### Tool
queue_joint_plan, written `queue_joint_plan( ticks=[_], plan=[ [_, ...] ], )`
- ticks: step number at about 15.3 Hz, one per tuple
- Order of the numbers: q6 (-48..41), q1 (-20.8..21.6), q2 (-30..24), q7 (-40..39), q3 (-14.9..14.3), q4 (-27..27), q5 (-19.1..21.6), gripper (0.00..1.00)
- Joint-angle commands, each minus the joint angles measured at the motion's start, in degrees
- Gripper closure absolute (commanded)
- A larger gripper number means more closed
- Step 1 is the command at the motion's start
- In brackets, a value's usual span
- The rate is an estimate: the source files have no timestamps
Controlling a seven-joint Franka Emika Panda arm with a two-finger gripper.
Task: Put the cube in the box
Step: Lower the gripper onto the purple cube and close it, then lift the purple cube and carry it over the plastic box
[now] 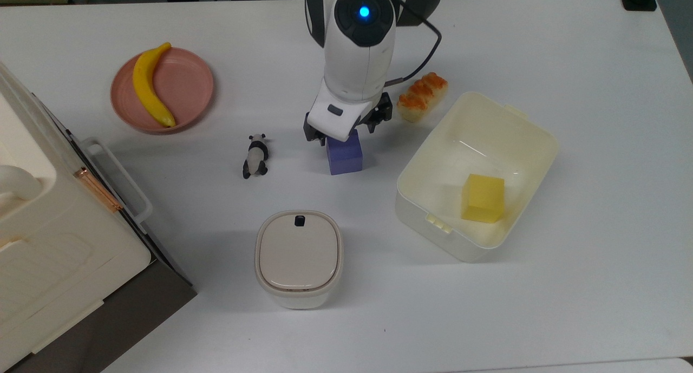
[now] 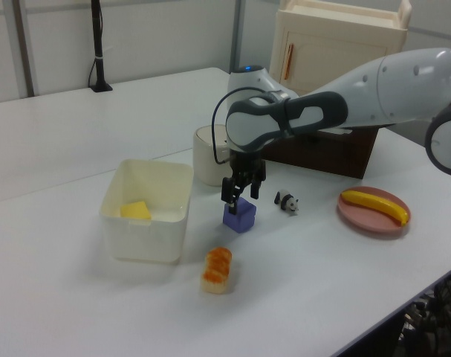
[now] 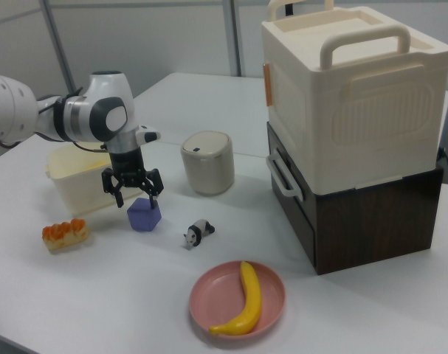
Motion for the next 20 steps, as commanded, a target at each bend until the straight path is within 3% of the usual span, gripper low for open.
queue_joint_plan(
  ticks=[1, 3, 6, 7, 8, 12, 14, 17, 20],
  plan=[
    [2.05, 0.59, 0.73, 0.67, -0.77, -0.74, -2.05, 0.01],
    [2.23, 0.86, 1.52, 0.67, -0.77, -0.66, -3.01, 0.21],
    [2.32, 1.30, 1.88, 0.59, -0.68, -0.22, -3.37, 0.42],
    [2.23, 1.30, 1.79, 0.33, -0.51, -0.13, -3.46, 0.59],
    [2.14, 1.30, 1.70, 0.06, -0.42, 0.48, -3.37, 0.69],
    [-1.27, 0.77, -2.50, -1.95, -0.42, 1.27, -2.85, 0.71],
    [-4.35, 0.68, -3.57, -2.93, -0.51, 5.47, -1.71, 0.71],
    [-5.07, 1.03, -3.13, -3.02, -0.59, 11.46, 3.74, 0.71],
    [-4.63, 2.26, -2.87, -1.45, -0.15, 15.50, 5.15, 0.70]
  ],
)
